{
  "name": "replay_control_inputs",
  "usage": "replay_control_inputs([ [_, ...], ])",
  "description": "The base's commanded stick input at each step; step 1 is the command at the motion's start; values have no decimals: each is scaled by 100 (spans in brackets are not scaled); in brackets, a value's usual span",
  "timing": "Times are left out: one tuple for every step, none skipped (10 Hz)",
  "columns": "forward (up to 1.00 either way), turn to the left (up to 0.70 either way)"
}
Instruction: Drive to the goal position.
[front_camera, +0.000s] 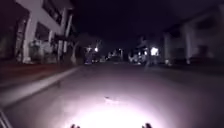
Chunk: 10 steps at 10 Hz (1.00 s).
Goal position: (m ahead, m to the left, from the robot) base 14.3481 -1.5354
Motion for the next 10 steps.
replay_control_inputs([
  [85, 0],
  [85, 0],
  [85, 0],
  [85, 0],
  [85, 0],
  [85, 0],
  [85, 0],
  [85, 0],
  [85, 0],
  [85, 0],
])
